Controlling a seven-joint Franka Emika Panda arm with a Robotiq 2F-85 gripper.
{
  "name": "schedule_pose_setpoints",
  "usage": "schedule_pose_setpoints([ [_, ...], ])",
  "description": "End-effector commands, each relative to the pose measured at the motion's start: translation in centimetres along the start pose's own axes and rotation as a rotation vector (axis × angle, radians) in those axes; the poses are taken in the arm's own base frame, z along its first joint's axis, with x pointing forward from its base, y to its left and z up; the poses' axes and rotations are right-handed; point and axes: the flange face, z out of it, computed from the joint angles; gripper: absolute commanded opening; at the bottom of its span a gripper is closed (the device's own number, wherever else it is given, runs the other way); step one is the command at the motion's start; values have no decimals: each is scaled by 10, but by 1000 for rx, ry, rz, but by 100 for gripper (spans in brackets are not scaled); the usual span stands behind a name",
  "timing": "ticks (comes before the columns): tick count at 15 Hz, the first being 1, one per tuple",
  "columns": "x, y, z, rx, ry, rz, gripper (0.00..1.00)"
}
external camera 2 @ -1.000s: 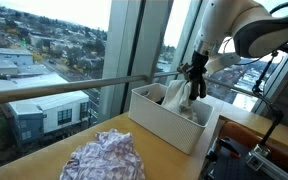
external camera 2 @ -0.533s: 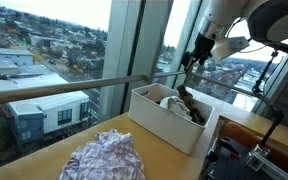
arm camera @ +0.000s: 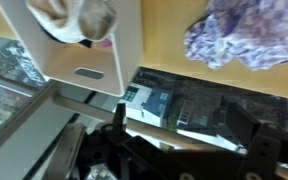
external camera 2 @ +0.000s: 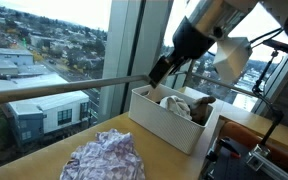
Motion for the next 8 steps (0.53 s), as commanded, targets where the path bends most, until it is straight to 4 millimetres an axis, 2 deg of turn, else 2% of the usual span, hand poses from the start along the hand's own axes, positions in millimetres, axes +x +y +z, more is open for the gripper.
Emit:
schedule_pose_setpoints([
  [1, 4, -73, 50, 193, 47, -59, 100],
  [5, 1, -137, 116, 421, 50, -80, 100],
  [8, -13, -176, 177, 489, -35, -80, 100],
])
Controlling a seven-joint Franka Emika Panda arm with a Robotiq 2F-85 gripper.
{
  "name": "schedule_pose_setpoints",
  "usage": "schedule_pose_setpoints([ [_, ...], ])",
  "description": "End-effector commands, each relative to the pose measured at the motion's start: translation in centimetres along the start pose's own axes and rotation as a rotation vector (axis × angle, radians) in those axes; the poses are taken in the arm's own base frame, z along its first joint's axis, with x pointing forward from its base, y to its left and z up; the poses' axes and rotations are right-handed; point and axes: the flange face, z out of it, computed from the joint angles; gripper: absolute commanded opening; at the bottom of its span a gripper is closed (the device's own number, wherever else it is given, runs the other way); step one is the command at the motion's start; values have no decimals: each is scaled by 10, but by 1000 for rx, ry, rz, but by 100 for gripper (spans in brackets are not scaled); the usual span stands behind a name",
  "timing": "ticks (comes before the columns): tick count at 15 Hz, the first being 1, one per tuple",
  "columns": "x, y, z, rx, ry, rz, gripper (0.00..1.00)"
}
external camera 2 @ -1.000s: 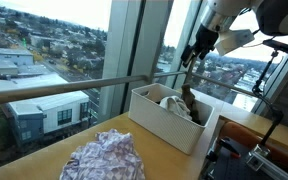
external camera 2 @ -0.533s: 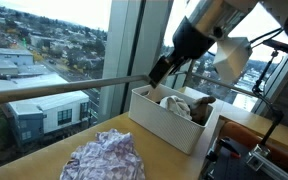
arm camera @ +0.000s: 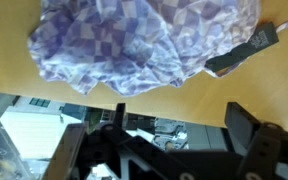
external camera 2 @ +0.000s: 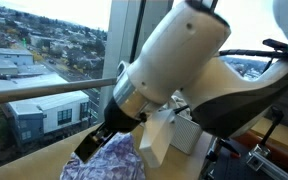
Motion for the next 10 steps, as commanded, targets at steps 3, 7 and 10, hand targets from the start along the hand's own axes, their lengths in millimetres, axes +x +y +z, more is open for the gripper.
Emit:
schedule_pose_setpoints([
  [3, -17, -23, 132, 67, -172, -1, 100],
  [7, -20, -27, 175, 50, -298, -28, 100],
  [10, -7, -32, 175, 44, -331, -41, 68],
])
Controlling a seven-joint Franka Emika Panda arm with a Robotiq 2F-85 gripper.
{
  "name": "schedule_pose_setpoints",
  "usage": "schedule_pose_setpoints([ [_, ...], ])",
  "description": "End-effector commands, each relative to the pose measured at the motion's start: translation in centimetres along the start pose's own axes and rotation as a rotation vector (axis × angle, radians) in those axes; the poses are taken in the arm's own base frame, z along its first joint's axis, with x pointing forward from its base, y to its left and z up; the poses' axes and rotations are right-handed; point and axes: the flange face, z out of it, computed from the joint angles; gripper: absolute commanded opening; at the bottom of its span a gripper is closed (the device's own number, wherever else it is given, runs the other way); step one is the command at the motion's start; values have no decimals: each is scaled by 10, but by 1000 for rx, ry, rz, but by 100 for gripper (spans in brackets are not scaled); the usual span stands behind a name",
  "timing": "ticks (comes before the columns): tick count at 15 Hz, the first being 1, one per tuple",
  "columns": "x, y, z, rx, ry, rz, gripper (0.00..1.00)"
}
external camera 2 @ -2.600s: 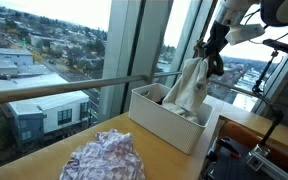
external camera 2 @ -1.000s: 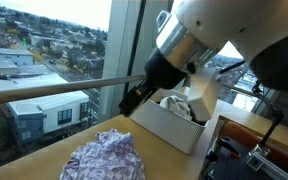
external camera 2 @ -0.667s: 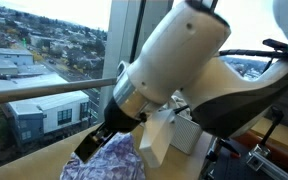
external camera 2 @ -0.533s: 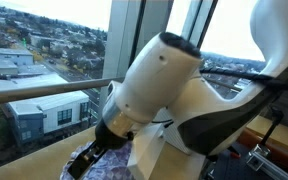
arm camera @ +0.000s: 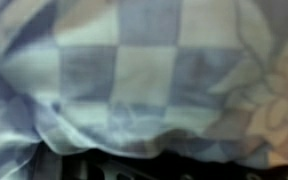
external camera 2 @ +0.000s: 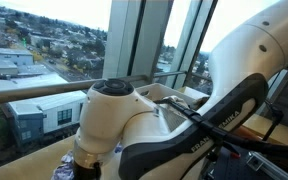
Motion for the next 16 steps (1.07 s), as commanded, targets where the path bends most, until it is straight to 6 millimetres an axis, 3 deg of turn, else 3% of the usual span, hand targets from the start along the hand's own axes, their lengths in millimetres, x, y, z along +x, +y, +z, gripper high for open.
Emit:
schedule_pose_setpoints([
  [1, 12, -10, 13, -6, -43, -22, 59],
  [5, 23, -19, -8, 8, -38, -25, 30],
  [9, 29, -21, -58, 0, 7, -30, 2],
  [13, 35, -3, -136, -49, 111, -21, 0],
  [16, 35, 27, -196, -117, 210, 34, 0],
])
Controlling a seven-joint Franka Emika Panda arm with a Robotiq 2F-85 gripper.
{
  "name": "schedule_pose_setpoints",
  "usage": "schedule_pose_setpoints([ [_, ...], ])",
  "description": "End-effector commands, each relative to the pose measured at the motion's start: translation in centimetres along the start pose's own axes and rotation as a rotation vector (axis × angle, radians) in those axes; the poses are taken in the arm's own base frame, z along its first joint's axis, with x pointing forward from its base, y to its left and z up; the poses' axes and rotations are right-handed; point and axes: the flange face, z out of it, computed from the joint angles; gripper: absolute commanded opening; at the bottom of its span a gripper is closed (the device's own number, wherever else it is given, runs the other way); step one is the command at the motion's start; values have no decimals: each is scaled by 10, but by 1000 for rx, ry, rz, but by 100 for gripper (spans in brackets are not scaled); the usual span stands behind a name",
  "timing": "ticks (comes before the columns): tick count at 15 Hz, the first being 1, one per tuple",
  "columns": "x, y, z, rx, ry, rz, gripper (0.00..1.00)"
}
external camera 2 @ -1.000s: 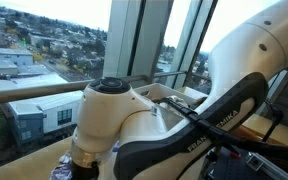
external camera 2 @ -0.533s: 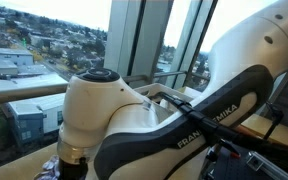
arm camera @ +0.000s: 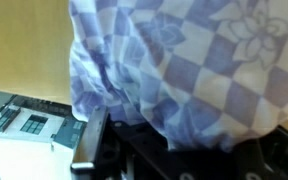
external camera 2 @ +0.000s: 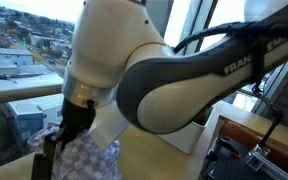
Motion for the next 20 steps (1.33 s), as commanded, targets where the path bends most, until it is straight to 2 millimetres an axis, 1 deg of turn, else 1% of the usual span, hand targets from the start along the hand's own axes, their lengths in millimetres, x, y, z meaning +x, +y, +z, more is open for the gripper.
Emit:
schedule_pose_setpoints([
  [1, -4, 45, -76, -104, 108, 82, 0],
  [2, -5, 59, -94, -145, 131, 122, 0],
  [5, -15, 111, -140, -252, 181, 233, 0],
  [7, -27, 147, -166, -324, 208, 311, 0],
  [9, -44, 185, -189, -394, 212, 385, 0],
  [12, -76, 244, -215, -472, 183, 480, 0],
  [15, -113, 309, -237, -511, 152, 572, 0],
  [18, -158, 367, -265, -590, 148, 620, 0],
  [20, -191, 407, -272, -578, 137, 642, 0],
])
